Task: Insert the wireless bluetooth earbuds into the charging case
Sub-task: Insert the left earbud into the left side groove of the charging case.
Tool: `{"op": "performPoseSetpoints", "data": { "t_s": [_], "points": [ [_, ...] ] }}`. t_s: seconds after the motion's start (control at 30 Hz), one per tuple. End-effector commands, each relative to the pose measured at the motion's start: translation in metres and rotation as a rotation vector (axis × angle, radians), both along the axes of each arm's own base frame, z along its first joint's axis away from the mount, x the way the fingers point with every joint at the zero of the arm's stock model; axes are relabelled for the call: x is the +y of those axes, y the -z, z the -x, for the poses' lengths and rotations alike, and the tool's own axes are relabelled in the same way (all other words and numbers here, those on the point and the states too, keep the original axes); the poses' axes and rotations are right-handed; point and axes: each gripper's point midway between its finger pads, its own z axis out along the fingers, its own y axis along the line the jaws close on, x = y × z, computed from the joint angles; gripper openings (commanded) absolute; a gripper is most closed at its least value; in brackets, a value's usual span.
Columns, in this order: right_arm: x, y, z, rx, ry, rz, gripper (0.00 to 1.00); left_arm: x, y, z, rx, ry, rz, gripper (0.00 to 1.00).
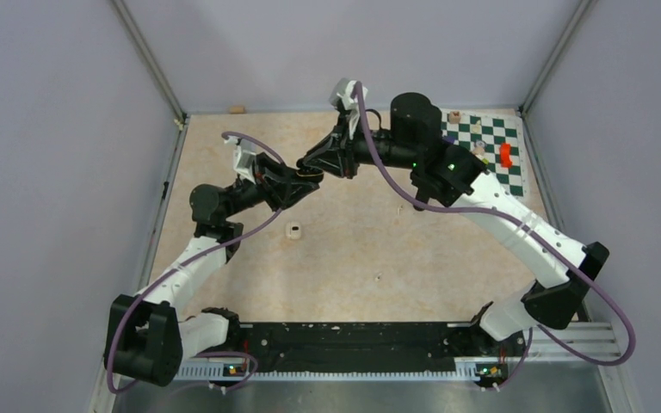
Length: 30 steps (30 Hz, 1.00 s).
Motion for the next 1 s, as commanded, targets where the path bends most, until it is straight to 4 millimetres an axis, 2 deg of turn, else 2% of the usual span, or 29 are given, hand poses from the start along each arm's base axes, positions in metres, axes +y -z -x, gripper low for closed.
{"op": "performPoseSetpoints", "data": {
  "t_s": [0.0, 0.23, 0.83, 0.97],
  "points": [
    [0.019, -0.019, 0.006, -0.023, -0.044, -0.033, 0.09, 0.001, -0.006, 0.004, -0.016, 0.005, 0.024, 0.0],
    [0.033, -0.007, 0.0, -0.002, -0.042, -0.007, 0.08, 0.001, -0.014, 0.013, -0.032, 0.027, 0.044, 0.0],
    [0.037, 0.012, -0.004, 0.01, -0.017, 0.015, 0.08, 0.003, -0.024, 0.024, -0.064, 0.047, 0.069, 0.0],
    [0.037, 0.015, -0.005, -0.032, -0.014, 0.033, 0.08, 0.003, -0.025, 0.025, -0.063, 0.049, 0.076, 0.0]
  ]
}}
